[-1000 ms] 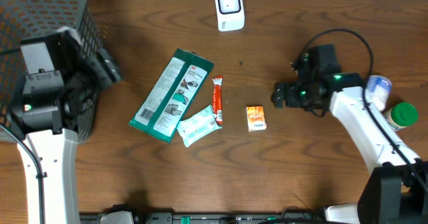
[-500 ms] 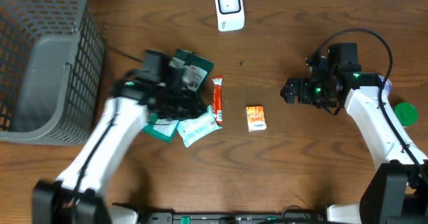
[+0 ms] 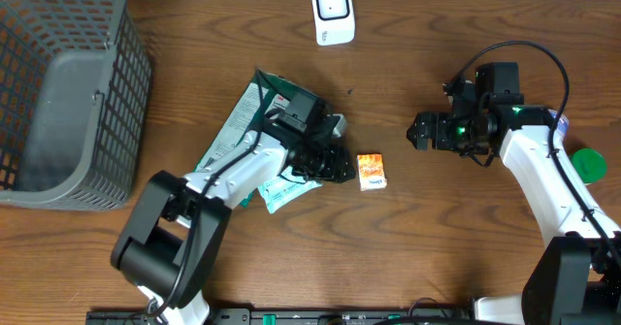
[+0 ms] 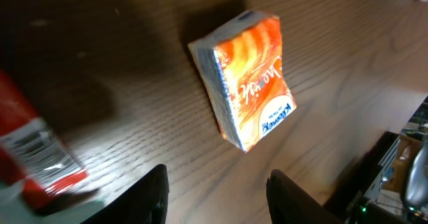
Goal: Scan the item barcode
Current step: 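Reach the left gripper over the orange tissue packet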
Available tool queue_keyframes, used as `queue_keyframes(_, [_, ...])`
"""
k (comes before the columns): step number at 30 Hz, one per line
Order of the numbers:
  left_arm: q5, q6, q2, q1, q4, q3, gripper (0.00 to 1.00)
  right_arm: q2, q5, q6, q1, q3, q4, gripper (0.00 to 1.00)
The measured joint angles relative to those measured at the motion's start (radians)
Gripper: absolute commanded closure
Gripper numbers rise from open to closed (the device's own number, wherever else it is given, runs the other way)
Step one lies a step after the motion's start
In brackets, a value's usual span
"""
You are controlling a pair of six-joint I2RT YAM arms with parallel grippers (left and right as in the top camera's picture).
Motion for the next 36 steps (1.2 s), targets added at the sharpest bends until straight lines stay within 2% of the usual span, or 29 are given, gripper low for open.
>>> queue_keyframes(4, [-0.006,-0.025,0.021,-0.019,0.048,-0.001,0.52,0.000,0.000,0.000,0.000,0.000,0.000,0.01])
queue_keyframes(9, [-0.082,-0.077,0.038,-0.046,0.066,-0.001,0.52,0.000,0.000,0.000,0.000,0.000,0.000,0.01])
queue_keyframes(20, [-0.130,-0.109,0.042,-0.089,0.143,-0.001,0.53,0.000,0.000,0.000,0.000,0.000,0.000,0.01])
queue_keyframes(26, [-0.136,-0.120,0.084,-0.092,0.176,-0.001,0.64,0.000,0.000,0.000,0.000,0.000,0.000,0.01])
queue_keyframes(36, [-0.136,-0.135,0.100,-0.094,0.191,-0.001,0.64,0.000,0.000,0.000,0.000,0.000,0.000,0.01])
